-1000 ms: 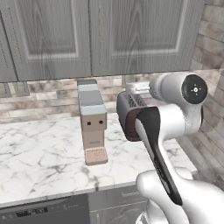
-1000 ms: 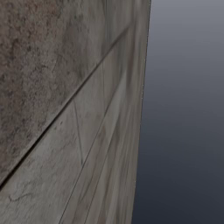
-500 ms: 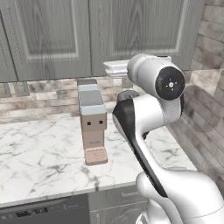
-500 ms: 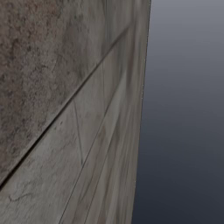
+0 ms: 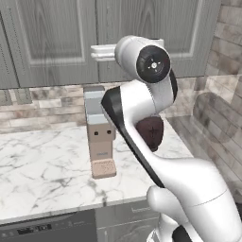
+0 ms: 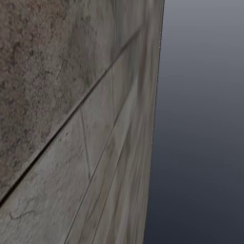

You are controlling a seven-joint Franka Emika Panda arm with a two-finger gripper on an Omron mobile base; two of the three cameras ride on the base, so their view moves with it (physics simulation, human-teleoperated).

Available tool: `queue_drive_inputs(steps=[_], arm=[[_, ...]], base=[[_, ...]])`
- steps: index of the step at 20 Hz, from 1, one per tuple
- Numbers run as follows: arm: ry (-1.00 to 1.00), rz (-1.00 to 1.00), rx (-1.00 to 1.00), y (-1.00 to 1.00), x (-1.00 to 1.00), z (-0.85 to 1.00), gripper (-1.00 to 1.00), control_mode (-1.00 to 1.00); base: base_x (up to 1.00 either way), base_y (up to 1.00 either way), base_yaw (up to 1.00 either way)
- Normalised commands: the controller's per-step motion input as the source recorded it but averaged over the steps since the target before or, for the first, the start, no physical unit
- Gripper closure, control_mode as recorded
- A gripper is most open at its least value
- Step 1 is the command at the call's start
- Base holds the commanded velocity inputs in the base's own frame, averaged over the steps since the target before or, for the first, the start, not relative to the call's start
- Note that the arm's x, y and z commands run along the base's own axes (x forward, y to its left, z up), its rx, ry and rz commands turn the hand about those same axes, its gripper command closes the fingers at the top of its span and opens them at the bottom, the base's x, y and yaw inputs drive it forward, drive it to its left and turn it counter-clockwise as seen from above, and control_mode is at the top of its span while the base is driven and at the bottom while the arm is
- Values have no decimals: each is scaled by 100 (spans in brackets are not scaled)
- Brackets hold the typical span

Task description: The dining table condiment station is running low on oil/vinegar bottle. Refill the condiment station by opening the cabinet and taking the oil/vinegar bottle from the cabinet and placing it on the dining table.

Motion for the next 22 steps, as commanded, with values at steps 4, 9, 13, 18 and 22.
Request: queue_drive_inputs(steps=[4,9,13,18,22], arm=[[-2,0,1,-2,32,33,-100,-100],[-1,0,0,0,44,9,-100,-100],[-1,0,0,0,46,0,-100,-100],[0,0,0,0,38,0,-100,-100],[0,0,0,0,34,0,-100,-100]], base=[[0,0,0],[0,0,0],[0,0,0],[0,0,0],[0,0,0]])
